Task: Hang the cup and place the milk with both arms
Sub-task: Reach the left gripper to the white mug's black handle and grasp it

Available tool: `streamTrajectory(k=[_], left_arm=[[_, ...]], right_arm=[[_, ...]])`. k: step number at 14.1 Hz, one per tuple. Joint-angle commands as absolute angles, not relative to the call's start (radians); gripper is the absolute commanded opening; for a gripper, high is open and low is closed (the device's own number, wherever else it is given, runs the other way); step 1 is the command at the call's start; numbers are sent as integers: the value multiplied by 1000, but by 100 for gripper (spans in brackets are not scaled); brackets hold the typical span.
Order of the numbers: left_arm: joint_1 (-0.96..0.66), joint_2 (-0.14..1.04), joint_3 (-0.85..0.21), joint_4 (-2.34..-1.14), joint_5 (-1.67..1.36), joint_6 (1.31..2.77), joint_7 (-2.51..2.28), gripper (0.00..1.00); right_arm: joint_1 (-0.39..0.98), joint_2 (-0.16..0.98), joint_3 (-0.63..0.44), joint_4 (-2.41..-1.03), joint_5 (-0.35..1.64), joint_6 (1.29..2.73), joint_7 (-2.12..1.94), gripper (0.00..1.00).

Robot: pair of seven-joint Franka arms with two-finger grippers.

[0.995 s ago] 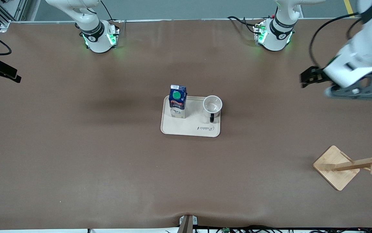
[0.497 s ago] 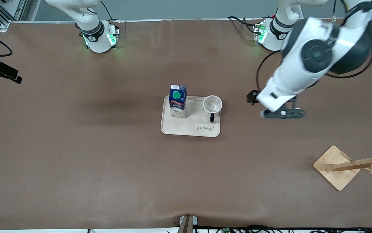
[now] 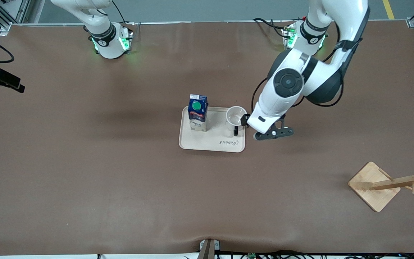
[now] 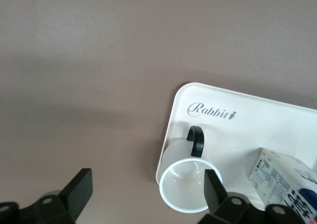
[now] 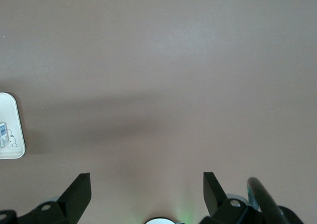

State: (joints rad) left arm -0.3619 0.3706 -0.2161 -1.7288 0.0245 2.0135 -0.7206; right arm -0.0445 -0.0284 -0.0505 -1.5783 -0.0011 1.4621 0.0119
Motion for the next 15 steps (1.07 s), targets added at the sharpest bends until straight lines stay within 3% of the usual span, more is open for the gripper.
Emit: streamTrajectory(k=[1, 4, 10, 15], left_arm=[[-387, 394, -212, -1753, 69, 2033, -773, 94], [-399, 416, -215, -1796, 69, 2036, -776, 81], [-443, 456, -215, -1830, 66, 2062, -776, 75], [-454, 480, -215, -1881, 66, 2172, -775, 61]], right_arm=[[-48, -15, -44, -1551, -5, 1451, 15, 100], [-48, -6, -44, -1551, -6, 1459, 15, 100], [-38, 2, -41, -1551, 0, 1500, 14, 100], [-25, 38, -41, -1554, -2, 1502, 14, 100]])
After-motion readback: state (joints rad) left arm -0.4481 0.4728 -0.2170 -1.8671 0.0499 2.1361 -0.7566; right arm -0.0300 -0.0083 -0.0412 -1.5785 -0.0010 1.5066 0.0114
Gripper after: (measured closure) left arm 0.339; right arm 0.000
